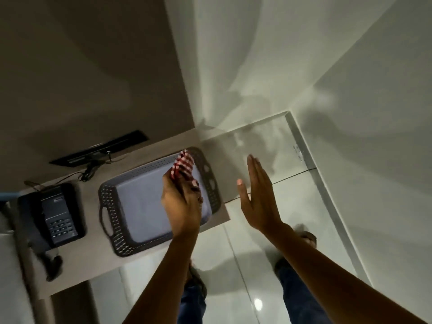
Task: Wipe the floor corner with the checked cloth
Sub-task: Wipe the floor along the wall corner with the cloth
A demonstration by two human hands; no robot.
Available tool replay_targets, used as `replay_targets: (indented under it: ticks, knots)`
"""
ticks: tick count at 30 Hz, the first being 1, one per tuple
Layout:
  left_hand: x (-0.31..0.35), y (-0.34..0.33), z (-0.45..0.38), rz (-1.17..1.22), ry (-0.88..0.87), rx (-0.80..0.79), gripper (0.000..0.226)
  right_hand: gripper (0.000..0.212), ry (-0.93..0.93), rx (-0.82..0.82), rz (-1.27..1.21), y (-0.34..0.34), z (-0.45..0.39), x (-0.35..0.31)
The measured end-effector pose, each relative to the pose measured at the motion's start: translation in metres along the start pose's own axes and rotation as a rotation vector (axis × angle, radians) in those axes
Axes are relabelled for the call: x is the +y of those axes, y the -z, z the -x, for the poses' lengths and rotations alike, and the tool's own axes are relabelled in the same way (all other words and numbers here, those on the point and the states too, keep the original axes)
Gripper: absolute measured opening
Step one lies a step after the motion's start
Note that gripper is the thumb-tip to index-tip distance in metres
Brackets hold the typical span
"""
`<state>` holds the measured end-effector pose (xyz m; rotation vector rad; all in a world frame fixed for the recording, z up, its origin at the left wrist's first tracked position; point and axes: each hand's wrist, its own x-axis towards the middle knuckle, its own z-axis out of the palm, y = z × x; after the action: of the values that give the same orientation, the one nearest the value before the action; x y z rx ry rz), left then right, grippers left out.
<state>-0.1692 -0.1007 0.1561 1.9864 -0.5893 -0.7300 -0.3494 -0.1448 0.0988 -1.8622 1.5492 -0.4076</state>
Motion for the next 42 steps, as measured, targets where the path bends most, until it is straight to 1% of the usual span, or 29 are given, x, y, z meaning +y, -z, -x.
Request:
replay_targets:
  ticks: [2, 5, 8, 11, 13, 16, 20, 23, 26, 28, 30, 31, 33, 34, 36, 37, 38, 40, 42]
  knots:
    - [0.013, -0.046, 0.011, -0.013, -0.014, -0.005, 0.025, 0.069, -0.002, -0.003, 0.010, 0.025, -0.008, 0.044]
    - [0.026, -0.134, 0.032, 0.058, 0.073, -0.018, 0.010, 0.070, -0.038, -0.072, 0.028, 0.058, -0.025, 0.120]
    - [0.022, -0.222, 0.050, 0.092, 0.124, -0.043, 0.016, 0.073, -0.050, -0.155, 0.042, 0.094, -0.038, 0.192]
    - [0.005, -0.295, 0.059, 0.095, 0.149, -0.020, 0.033, 0.073, 0.003, -0.208, 0.090, 0.122, -0.056, 0.260]
    - [-0.010, -0.335, 0.066, 0.070, 0.162, -0.021, 0.033, 0.072, 0.009, -0.223, 0.143, 0.133, -0.059, 0.302]
    - [-0.030, -0.381, 0.069, 0.050, 0.162, -0.056, 0.031, 0.072, -0.033, -0.238, 0.124, 0.135, -0.063, 0.349]
    - [-0.066, -0.433, 0.067, 0.049, 0.168, -0.132, 0.016, 0.073, -0.096, -0.254, 0.106, 0.116, -0.070, 0.401]
    - [-0.102, -0.479, 0.052, 0.011, 0.192, -0.168, 0.024, 0.076, -0.087, -0.284, 0.152, 0.091, -0.083, 0.453]
    - [-0.140, -0.529, 0.033, 0.026, 0.157, -0.159, 0.017, 0.077, -0.081, -0.250, 0.168, 0.067, -0.101, 0.502]
    - [-0.173, -0.571, 0.020, 0.009, 0.126, -0.169, 0.021, 0.078, -0.110, -0.266, 0.155, 0.039, -0.109, 0.539]
    - [-0.207, -0.613, 0.008, -0.041, 0.073, -0.197, 0.027, 0.081, -0.178, -0.299, 0.137, 0.015, -0.110, 0.572]
    - [-0.218, -0.631, 0.002, -0.087, 0.027, -0.201, 0.032, 0.081, -0.214, -0.294, 0.117, 0.007, -0.106, 0.585]
    - [-0.241, -0.667, -0.011, -0.192, -0.095, -0.220, 0.042, 0.081, -0.226, -0.284, 0.105, -0.014, -0.101, 0.611]
    - [-0.252, -0.687, -0.017, -0.235, -0.150, -0.267, 0.043, 0.081, -0.234, -0.276, 0.106, -0.023, -0.100, 0.623]
    - [-0.276, -0.721, -0.022, -0.349, -0.270, -0.456, 0.049, 0.083, -0.226, -0.282, 0.150, -0.040, -0.096, 0.642]
    - [-0.291, -0.732, -0.020, -0.446, -0.345, -0.557, 0.055, 0.084, -0.214, -0.303, 0.182, -0.050, -0.090, 0.648]
    - [-0.307, -0.740, -0.017, -0.557, -0.419, -0.615, 0.060, 0.082, -0.203, -0.319, 0.214, -0.060, -0.086, 0.655]
    - [-0.331, -0.738, -0.007, -0.673, -0.513, -0.612, 0.062, 0.080, -0.187, -0.308, 0.240, -0.074, -0.081, 0.663]
    - [-0.349, -0.729, 0.009, -0.713, -0.575, -0.598, 0.061, 0.081, -0.207, -0.255, 0.238, -0.086, -0.077, 0.663]
